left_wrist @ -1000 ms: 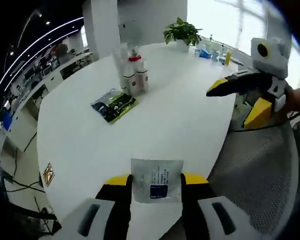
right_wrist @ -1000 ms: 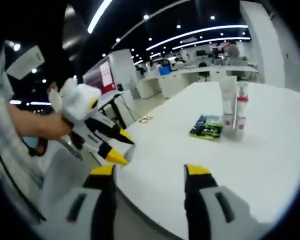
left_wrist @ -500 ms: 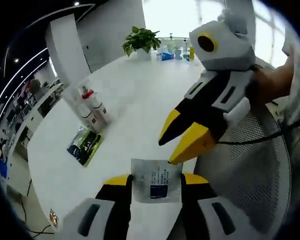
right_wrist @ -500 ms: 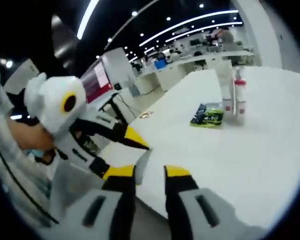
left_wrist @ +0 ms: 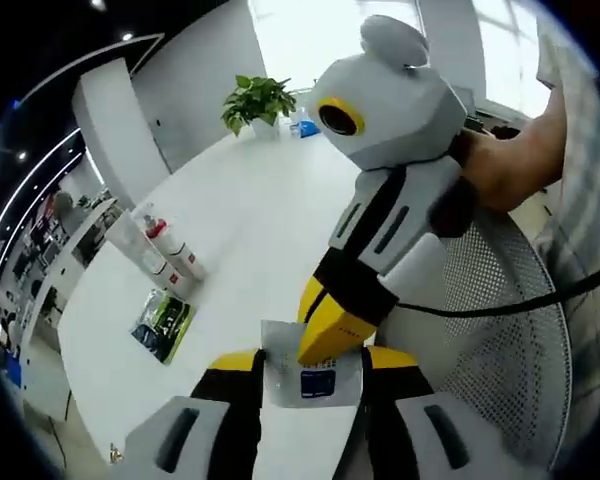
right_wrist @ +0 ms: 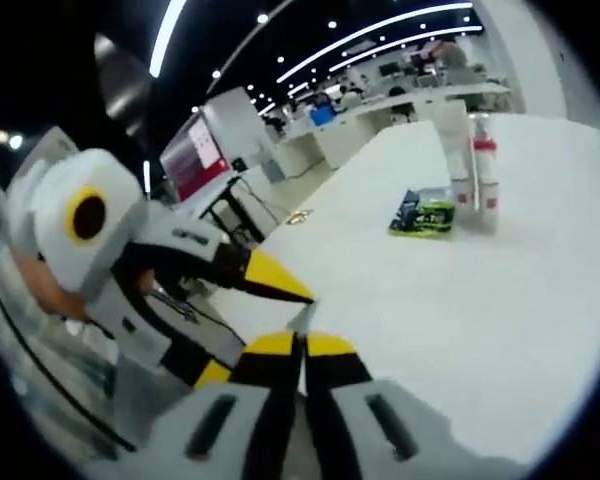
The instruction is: Arrange the skincare products in the storage area until every visible bottle or jar stands upright without overlapping.
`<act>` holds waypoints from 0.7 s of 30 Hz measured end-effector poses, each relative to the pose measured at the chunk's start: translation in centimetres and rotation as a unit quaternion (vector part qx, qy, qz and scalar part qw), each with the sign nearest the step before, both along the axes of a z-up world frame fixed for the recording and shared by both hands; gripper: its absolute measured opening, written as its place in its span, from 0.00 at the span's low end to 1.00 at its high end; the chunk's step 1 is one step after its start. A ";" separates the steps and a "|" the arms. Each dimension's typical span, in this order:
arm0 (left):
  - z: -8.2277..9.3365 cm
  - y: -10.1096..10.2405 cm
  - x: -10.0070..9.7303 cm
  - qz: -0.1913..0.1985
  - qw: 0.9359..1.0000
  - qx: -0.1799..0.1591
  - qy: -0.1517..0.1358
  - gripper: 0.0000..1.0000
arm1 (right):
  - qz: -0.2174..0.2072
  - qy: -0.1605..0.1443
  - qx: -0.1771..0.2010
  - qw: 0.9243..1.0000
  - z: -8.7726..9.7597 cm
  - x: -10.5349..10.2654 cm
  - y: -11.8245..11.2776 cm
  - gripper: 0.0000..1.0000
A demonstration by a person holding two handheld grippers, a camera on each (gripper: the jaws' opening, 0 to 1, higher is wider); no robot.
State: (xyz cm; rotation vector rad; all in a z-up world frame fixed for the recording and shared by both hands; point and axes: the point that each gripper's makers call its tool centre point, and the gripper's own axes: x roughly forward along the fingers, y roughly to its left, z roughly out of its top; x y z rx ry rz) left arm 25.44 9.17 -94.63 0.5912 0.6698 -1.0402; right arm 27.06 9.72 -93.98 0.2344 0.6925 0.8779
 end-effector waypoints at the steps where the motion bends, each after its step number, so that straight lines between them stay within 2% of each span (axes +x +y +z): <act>1: 0.1 0.1 0.0 0.008 1.000 -0.013 0.004 0.40 | -0.001 0.001 0.001 1.000 0.0 0.0 0.0 0.00; 3: 0.3 0.5 0.2 0.031 0.999 -0.034 0.007 0.42 | -0.002 -0.005 0.009 1.000 0.5 0.0 0.0 0.00; 5: 0.1 1.0 0.3 0.070 0.995 -0.063 0.031 0.42 | -0.005 -0.017 0.022 1.000 1.3 0.1 0.0 0.00; 7: -0.5 2.1 0.4 0.114 0.988 -0.089 0.060 0.43 | -0.014 -0.042 0.006 0.999 1.4 0.5 -0.6 0.00; 9: -0.8 2.5 0.4 0.154 0.973 -0.138 0.102 0.44 | -0.013 -0.043 0.022 0.999 2.0 0.4 -0.4 0.00; 10: -0.7 2.5 0.3 0.170 0.963 -0.167 0.123 0.45 | -0.015 -0.048 0.030 0.998 2.4 0.4 -0.4 0.00; 12: -0.2 2.5 0.4 0.207 0.935 -0.232 0.169 0.45 | -0.013 -0.054 0.043 0.997 3.1 0.4 -0.4 0.00; 13: 0.2 2.6 0.7 0.229 0.915 -0.273 0.190 0.45 | -0.011 -0.056 0.058 0.997 3.5 0.3 -0.3 0.00; 14: 0.3 3.0 1.1 0.246 0.906 -0.285 0.192 0.45 | -0.009 -0.052 0.067 0.996 3.7 0.2 -0.2 0.00; 16: 0.6 3.6 1.4 0.245 0.910 -0.286 0.175 0.45 | -0.008 -0.032 0.098 0.995 4.1 0.2 -0.2 0.00; 17: 0.8 3.3 1.3 0.246 0.905 -0.296 0.182 0.44 | -0.012 -0.016 0.112 0.993 4.3 0.2 -0.3 0.00; 18: 1.2 3.0 1.2 0.247 0.894 -0.316 0.200 0.44 | -0.016 -0.020 0.129 0.991 4.8 0.5 -0.3 0.00; 19: 1.5 2.7 1.2 0.249 0.886 -0.332 0.208 0.43 | -0.016 -0.022 0.138 0.990 5.1 0.6 -0.3 0.00; 20: 1.9 2.4 1.2 0.252 0.871 -0.358 0.222 0.40 | -0.019 -0.014 0.159 0.987 5.6 0.6 -0.5 0.00; 21: 2.1 2.2 1.2 0.252 0.866 -0.368 0.228 0.37 | -0.021 -0.012 0.163 0.986 5.7 0.6 -0.6 0.00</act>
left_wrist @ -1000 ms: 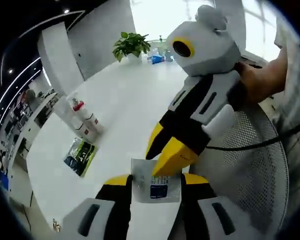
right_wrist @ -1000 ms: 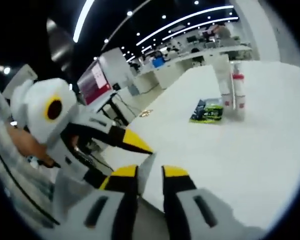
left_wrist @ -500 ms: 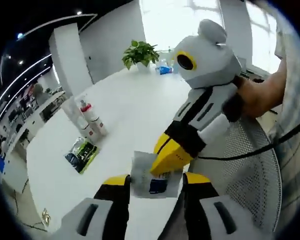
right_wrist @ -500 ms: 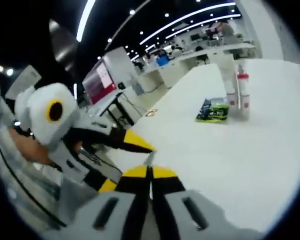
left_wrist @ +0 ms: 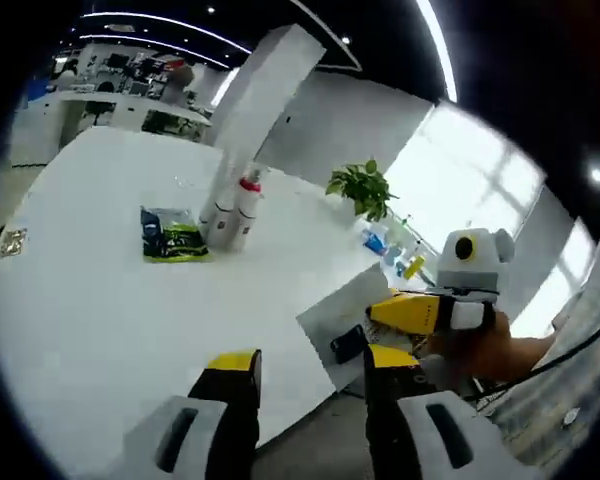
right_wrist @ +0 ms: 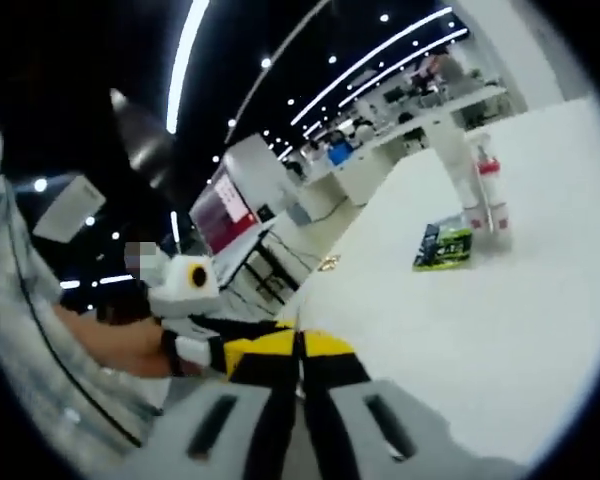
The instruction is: Arrange the skincare products in the storage area until every visible bottle or jar stands upright without overlapping.
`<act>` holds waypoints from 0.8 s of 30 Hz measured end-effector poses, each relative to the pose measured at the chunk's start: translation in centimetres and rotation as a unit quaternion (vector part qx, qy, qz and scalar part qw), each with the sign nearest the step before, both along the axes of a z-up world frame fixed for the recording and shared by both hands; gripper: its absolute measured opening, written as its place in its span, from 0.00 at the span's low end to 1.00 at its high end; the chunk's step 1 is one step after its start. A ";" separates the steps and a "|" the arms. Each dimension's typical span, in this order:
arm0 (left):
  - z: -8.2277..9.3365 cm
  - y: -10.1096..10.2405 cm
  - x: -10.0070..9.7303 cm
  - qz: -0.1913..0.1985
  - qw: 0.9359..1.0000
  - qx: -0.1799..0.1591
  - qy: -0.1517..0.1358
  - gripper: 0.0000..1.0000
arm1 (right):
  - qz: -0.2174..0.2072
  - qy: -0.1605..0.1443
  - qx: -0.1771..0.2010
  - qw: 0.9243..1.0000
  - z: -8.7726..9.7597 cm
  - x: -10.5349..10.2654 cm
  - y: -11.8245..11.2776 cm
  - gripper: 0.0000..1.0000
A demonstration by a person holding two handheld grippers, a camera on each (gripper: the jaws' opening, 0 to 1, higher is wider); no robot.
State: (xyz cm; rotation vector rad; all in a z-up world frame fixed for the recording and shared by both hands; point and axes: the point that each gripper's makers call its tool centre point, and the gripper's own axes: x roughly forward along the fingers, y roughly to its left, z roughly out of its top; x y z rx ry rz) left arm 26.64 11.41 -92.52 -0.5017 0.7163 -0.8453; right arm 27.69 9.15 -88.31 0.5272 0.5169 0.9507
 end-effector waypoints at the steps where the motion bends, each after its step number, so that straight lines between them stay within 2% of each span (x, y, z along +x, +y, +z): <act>1: 0.7 -0.4 0.0 0.007 0.999 -0.040 0.013 0.33 | -0.003 0.005 0.010 1.000 0.2 0.1 -0.3 0.00; 3: 2.1 -1.0 0.1 0.020 0.994 -0.104 0.015 0.26 | -0.005 0.028 0.046 0.999 0.7 0.3 -0.5 0.00; 5: 3.2 -1.3 0.2 0.033 0.988 -0.152 0.023 0.22 | -0.002 0.039 0.072 0.997 1.1 0.3 -0.6 0.00; 8: 3.9 -1.7 0.3 0.036 0.980 -0.193 0.038 0.17 | 0.001 0.038 0.072 0.997 1.2 0.2 -0.7 0.00; 9: 4.0 -1.8 0.4 0.038 0.978 -0.201 0.044 0.14 | 0.003 0.039 0.072 0.997 1.1 0.1 -0.6 0.00; 11: 4.1 -1.8 0.3 0.032 0.978 -0.200 0.044 0.08 | 0.002 0.041 0.076 0.996 1.2 0.2 -0.6 0.01; 13: 4.8 -2.0 0.2 0.024 0.972 -0.227 0.058 0.03 | 0.000 0.042 0.074 0.996 1.0 0.2 -0.7 0.02; 18: 5.1 -1.6 0.5 0.032 0.969 -0.237 0.065 0.01 | 0.009 0.055 0.088 0.995 1.1 0.1 -0.5 0.06; 20: 5.2 -1.3 0.6 0.037 0.967 -0.243 0.066 0.01 | 0.017 0.059 0.089 0.994 1.1 -0.1 -0.2 0.06; 24: 4.8 -0.6 0.5 0.041 0.967 -0.240 0.070 0.01 | 0.034 0.068 0.086 0.993 0.9 -0.6 0.4 0.04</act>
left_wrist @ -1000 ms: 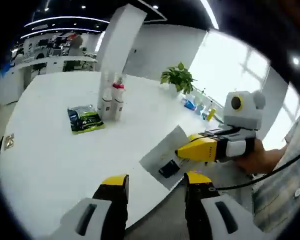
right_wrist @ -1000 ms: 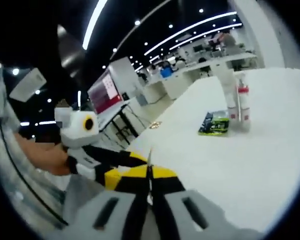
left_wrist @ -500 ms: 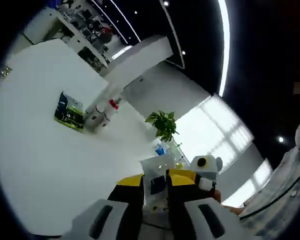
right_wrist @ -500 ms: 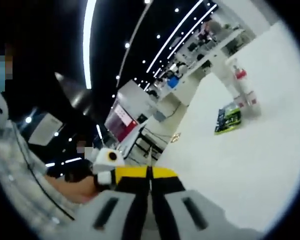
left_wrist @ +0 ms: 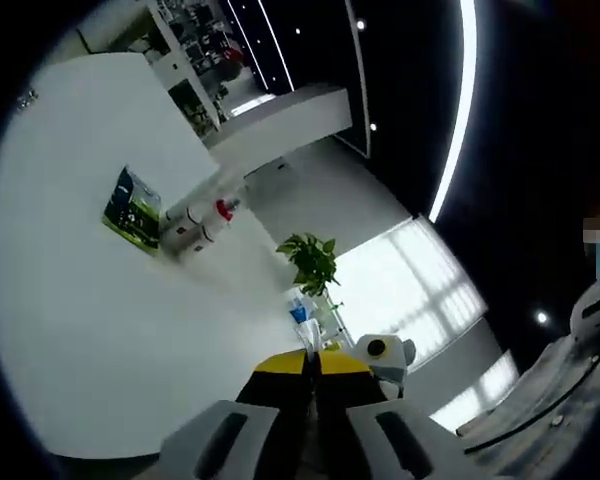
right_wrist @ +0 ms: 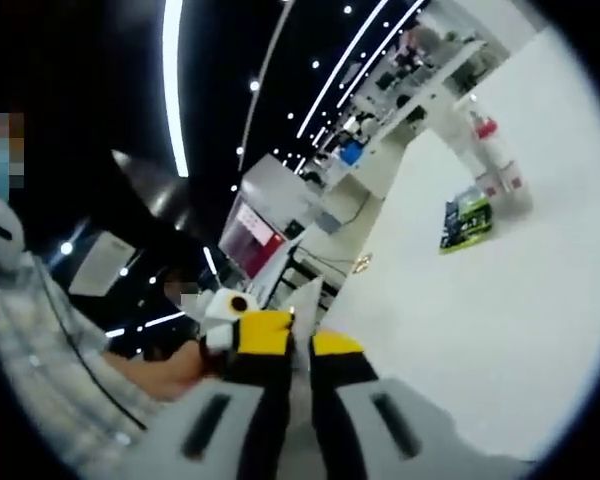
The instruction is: Arrange the skincare products in the storage area until every visible bottle or jar stands upright without overlapping.
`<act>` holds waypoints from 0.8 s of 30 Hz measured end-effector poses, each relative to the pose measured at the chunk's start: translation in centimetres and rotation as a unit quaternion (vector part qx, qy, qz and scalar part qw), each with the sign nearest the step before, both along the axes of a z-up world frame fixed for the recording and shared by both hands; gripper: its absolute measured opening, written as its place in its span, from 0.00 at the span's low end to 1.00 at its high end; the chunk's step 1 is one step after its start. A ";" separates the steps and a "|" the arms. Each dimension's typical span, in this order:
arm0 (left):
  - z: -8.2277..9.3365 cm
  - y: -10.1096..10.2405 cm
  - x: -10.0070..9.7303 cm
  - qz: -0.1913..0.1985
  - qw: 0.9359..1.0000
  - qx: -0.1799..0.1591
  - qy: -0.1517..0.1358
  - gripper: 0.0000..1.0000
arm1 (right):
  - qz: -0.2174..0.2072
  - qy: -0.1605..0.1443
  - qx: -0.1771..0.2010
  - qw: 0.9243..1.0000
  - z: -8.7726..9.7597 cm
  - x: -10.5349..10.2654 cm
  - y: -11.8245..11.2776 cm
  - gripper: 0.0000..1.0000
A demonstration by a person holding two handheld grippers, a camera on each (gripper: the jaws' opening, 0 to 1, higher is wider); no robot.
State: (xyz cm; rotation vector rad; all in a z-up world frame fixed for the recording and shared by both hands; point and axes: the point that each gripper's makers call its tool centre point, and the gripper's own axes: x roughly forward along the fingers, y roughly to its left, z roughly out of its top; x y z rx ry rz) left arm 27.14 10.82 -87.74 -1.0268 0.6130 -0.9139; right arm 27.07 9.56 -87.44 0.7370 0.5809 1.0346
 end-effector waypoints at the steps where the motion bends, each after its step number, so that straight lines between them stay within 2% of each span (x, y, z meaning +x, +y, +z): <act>1: -0.1 0.1 -0.1 -0.001 1.000 0.002 0.000 0.01 | 0.005 0.003 -0.002 1.000 -0.1 -0.1 0.1 0.03; 4: -0.6 0.4 -0.4 0.001 1.000 0.012 0.001 0.00 | 0.021 0.026 -0.007 0.999 -0.9 -0.3 0.0 0.03; 9: -1.0 1.3 -0.3 0.009 1.000 0.000 0.009 0.00 | 0.038 0.068 0.006 0.997 -1.3 -0.6 0.3 0.01; 12: -1.3 1.9 -0.3 0.011 1.000 0.003 0.013 0.00 | 0.056 0.079 -0.008 0.995 -1.6 -0.8 0.8 0.00; 16: -0.7 2.7 0.0 0.022 1.000 0.004 0.005 0.03 | 0.075 0.064 -0.017 0.995 -0.6 -0.3 1.7 0.00; 17: -0.7 3.3 0.3 0.028 0.999 0.020 -0.003 0.05 | 0.077 0.065 -0.014 0.995 -0.4 0.2 1.9 0.00; 18: -1.2 4.4 0.9 0.042 0.997 0.065 -0.031 0.09 | 0.077 0.062 -0.012 0.995 -0.2 0.7 2.3 0.00; 20: -2.1 6.1 1.2 0.051 0.989 0.130 -0.054 0.20 | 0.078 0.061 -0.008 0.995 0.0 1.5 2.7 0.00; 21: -3.0 7.3 1.4 0.052 0.980 0.183 -0.065 0.26 | 0.076 0.060 -0.006 0.995 0.1 2.2 2.8 0.00; 22: -3.5 8.3 1.5 0.053 0.972 0.216 -0.075 0.33 | 0.073 0.058 -0.005 0.996 0.2 2.7 2.9 0.00; 23: -4.1 9.5 1.5 0.048 0.957 0.269 -0.092 0.37 | 0.071 0.057 -0.004 0.996 0.3 3.5 3.1 0.00; 24: -4.3 9.9 1.3 0.040 0.948 0.299 -0.104 0.39 | 0.070 0.056 -0.003 0.996 0.4 4.0 3.3 0.00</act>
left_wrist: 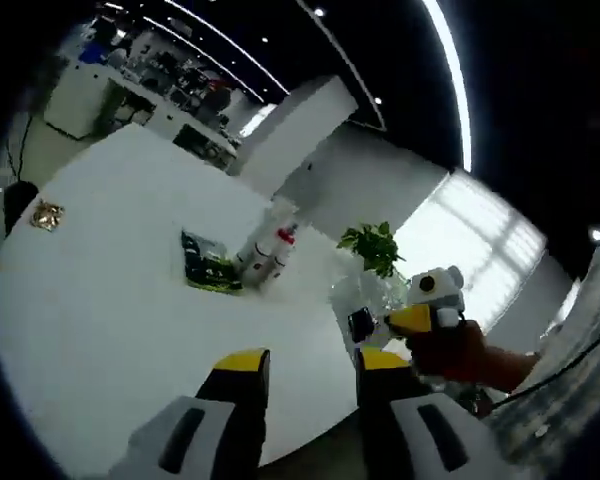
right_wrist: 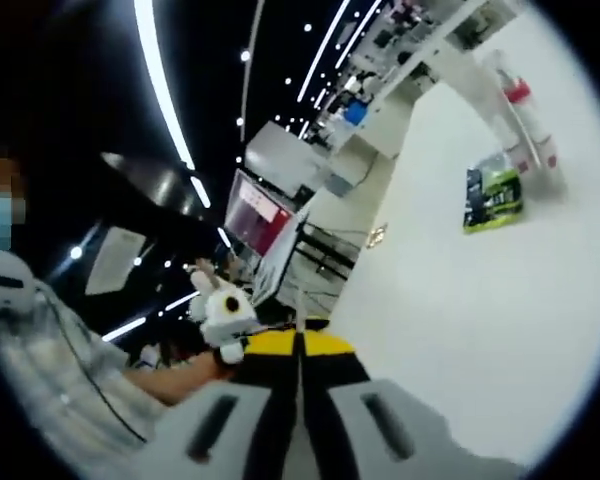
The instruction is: Arrange the skincare products in the storage area until every visible bottle or jar stands upright without overlapping.
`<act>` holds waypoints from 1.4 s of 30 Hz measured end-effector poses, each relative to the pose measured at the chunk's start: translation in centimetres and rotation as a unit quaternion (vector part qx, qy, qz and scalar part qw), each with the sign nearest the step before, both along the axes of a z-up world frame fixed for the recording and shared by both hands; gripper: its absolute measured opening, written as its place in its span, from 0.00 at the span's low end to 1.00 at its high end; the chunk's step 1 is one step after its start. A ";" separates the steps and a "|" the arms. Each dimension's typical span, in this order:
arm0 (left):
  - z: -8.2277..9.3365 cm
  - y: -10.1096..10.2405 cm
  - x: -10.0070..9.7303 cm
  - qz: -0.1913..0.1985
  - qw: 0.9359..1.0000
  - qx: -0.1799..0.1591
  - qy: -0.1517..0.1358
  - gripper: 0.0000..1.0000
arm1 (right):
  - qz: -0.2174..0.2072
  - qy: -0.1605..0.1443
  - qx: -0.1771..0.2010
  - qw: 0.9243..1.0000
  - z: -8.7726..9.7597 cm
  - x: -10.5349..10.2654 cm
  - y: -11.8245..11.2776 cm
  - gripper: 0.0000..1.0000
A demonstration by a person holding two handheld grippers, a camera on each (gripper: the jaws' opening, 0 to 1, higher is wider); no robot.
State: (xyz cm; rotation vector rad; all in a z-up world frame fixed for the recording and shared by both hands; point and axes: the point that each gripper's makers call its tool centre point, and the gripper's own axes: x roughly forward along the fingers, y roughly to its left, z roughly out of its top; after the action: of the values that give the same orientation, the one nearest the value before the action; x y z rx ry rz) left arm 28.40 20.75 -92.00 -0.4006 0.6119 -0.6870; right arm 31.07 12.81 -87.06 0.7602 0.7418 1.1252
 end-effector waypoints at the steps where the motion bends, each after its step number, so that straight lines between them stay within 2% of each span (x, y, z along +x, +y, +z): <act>1: -0.2 0.6 -0.1 -0.005 0.999 0.040 -0.010 0.39 | -0.001 -0.004 -0.003 1.000 0.1 0.8 0.3 0.00; 2: -0.5 1.6 0.0 -0.018 0.993 0.109 -0.040 0.40 | -0.003 -0.009 -0.007 1.000 0.1 1.4 0.5 0.00; 3: -0.8 2.1 -0.1 -0.023 0.988 0.146 -0.049 0.42 | -0.003 -0.012 -0.012 1.000 0.2 2.0 0.9 0.00; 4: -1.6 2.8 -0.2 -0.027 0.978 0.200 -0.054 0.46 | -0.003 -0.012 -0.013 1.000 0.3 2.6 1.1 0.00; 5: -2.3 3.0 -0.4 -0.036 0.972 0.226 -0.058 0.50 | -0.004 -0.014 -0.015 1.000 0.4 3.1 1.4 0.00; 8: -5.0 3.0 -1.1 -0.054 0.959 0.276 -0.038 0.60 | -0.006 -0.025 -0.029 0.999 0.4 5.3 2.3 0.00; 10: -6.2 3.1 -1.3 -0.063 0.948 0.310 -0.041 0.59 | -0.007 -0.033 -0.032 0.999 0.7 6.7 2.8 0.00; 11: -7.1 3.1 -1.5 -0.070 0.942 0.326 -0.034 0.58 | -0.011 -0.036 -0.030 0.999 0.8 7.7 3.1 0.00; 12: -7.8 2.8 -1.5 -0.068 0.944 0.321 -0.031 0.57 | -0.018 -0.036 -0.027 0.999 1.0 8.8 3.5 0.00; 13: -8.3 2.7 -1.6 -0.070 0.943 0.324 -0.025 0.56 | -0.022 -0.034 -0.024 0.999 1.0 9.4 3.7 0.00; 15: -9.2 3.0 -1.5 -0.071 0.937 0.341 -0.017 0.52 | -0.040 -0.028 -0.019 0.999 0.8 11.3 4.2 0.00; 16: -9.9 3.3 -1.6 -0.081 0.931 0.355 -0.005 0.52 | -0.053 -0.019 -0.014 0.998 0.7 12.4 4.5 0.00; 17: -10.4 3.6 -1.8 -0.081 0.929 0.361 0.012 0.53 | -0.055 -0.015 -0.011 0.998 0.5 13.1 4.8 0.00; 18: -10.8 4.1 -1.9 -0.069 0.929 0.362 0.028 0.53 | -0.063 -0.011 -0.010 0.998 0.3 14.0 5.1 0.00; 20: -10.8 4.1 -1.9 -0.073 0.931 0.356 0.022 0.49 | -0.069 -0.012 -0.011 0.997 0.1 15.2 5.5 0.00; 25: -11.8 4.3 -2.6 -0.091 0.922 0.373 0.041 0.47 | -0.074 -0.024 -0.011 0.997 0.0 18.0 7.8 0.00; 29: -11.9 4.6 -2.6 -0.081 0.925 0.367 0.050 0.44 | -0.055 -0.056 -0.023 0.997 0.4 18.9 9.9 0.00; 32: -11.9 4.6 -2.6 -0.078 0.927 0.364 0.052 0.43 | -0.040 -0.059 -0.018 0.997 1.1 19.7 11.5 0.00; 35: -12.2 4.7 -2.8 -0.080 0.927 0.362 0.061 0.42 | -0.021 -0.096 -0.030 0.995 2.3 20.8 12.6 0.00; 38: -12.4 4.8 -3.0 -0.081 0.926 0.363 0.066 0.40 | -0.017 -0.126 -0.032 0.991 4.4 22.6 13.8 0.00; 39: -12.4 4.9 -3.0 -0.080 0.926 0.363 0.067 0.40 | -0.020 -0.131 -0.025 0.991 5.1 23.2 14.0 0.00; 40: -12.3 5.0 -3.0 -0.079 0.926 0.362 0.069 0.39 | -0.016 -0.125 -0.025 0.992 5.6 23.8 14.3 0.00; 42: -12.3 5.0 -3.1 -0.075 0.928 0.358 0.071 0.39 | -0.009 -0.147 -0.034 0.988 6.4 24.6 14.8 0.00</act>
State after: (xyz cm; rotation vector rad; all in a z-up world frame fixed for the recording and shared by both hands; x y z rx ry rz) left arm 25.34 25.75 -104.29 0.2857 0.9877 -0.5353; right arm 55.64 27.57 -80.65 0.5266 0.5203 1.1583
